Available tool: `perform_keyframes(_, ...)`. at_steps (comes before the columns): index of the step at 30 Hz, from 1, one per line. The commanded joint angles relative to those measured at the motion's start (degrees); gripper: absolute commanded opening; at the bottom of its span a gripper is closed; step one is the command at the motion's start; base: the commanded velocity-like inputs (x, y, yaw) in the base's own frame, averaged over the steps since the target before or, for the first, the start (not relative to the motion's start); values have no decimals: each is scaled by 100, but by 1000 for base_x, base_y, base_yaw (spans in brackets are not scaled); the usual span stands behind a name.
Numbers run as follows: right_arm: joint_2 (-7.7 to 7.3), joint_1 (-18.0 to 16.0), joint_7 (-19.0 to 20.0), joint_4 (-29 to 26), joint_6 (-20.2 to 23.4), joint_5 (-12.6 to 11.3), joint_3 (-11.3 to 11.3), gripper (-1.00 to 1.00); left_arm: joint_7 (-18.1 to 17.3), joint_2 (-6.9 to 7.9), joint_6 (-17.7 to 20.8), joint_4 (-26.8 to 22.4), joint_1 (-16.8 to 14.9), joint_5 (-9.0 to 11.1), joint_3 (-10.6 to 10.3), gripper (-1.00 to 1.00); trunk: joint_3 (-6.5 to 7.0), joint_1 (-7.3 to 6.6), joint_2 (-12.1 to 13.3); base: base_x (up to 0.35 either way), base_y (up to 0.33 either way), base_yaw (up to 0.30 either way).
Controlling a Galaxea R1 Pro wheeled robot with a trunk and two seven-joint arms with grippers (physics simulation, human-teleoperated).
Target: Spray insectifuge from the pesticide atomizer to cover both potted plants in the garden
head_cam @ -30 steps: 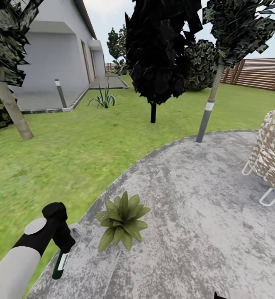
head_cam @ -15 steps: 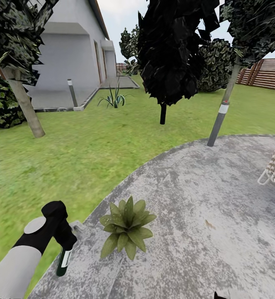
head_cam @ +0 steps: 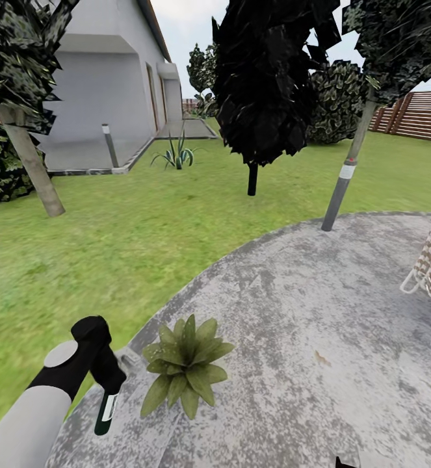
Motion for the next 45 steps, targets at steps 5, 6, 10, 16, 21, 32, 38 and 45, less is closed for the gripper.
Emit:
perform_keyframes(5,2,-6,-22,11,-23,60,-35,100,-1,68,53,39,332,-11,14,-100,-5,-1,-2,0,-11,0)
perform_keyframes(6,2,-6,-22,11,-23,60,-35,100,39,74,52,40,357,-2,35,-100,-5,-1,-2,0,0,0)
perform_keyframes(10,1,-6,-22,11,-23,60,-36,100,125,74,44,47,514,18,213,-100,-5,-1,-2,0,0,0)
perform_keyframes(16,10,-6,-22,11,-23,60,-35,100,224,21,40,36,751,30,256,-100,-5,-1,-2,0,0,156)
perform_keyframes(21,10,-6,-22,11,-23,60,-35,100,238,9,34,32,766,30,271,-100,-5,-1,-2,33,-9,271)
perform_keyframes(32,-19,-6,-22,11,-24,67,-35,100,70,46,-18,36,679,-7,193,-100,-5,-1,-2,55,-36,126)
perform_keyframes(38,-33,-6,-22,11,-23,61,-35,100,-56,-5,-27,-44,666,-59,168,-100,-5,-1,-2,0,0,1)
perform_keyframes(45,-25,-6,-22,11,-23,60,-35,100,-56,-56,-19,-68,572,-56,179,-100,-10,-1,-2,0,0,32)
